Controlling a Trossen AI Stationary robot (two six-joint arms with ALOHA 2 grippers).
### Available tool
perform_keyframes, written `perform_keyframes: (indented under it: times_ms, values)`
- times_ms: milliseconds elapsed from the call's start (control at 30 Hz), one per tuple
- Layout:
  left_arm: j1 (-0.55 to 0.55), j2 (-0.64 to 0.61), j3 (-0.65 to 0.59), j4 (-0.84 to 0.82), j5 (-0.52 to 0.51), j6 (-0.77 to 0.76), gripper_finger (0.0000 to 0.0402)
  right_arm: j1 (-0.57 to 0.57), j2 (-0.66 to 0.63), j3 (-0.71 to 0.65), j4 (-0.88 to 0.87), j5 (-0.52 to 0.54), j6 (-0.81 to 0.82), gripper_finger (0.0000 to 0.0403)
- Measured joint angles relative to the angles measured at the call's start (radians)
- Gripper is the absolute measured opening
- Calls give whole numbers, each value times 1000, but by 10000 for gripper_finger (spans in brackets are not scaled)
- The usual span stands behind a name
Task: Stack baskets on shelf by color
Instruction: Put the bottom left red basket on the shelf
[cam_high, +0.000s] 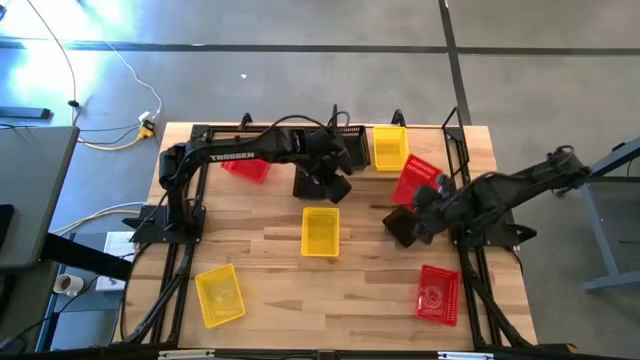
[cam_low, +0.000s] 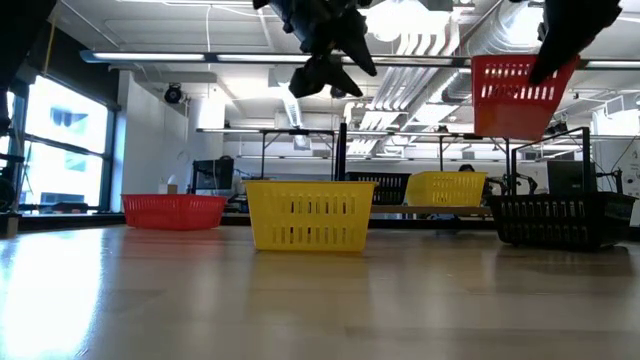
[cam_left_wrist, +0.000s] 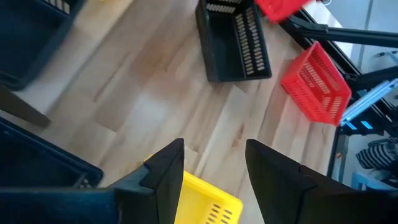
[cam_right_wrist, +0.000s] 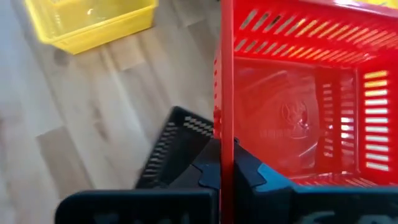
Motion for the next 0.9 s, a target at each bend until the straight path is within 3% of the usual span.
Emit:
perform_keyframes:
  times_ms: [333, 900]
  values:
    - [37, 0, 0, 0, 1, 56, 161, -191, -154, -27, -72, -3, -359, 0]
    - [44, 0, 0, -1, 1, 77, 161, -496, -138, -47, -140, -50, -930, 0]
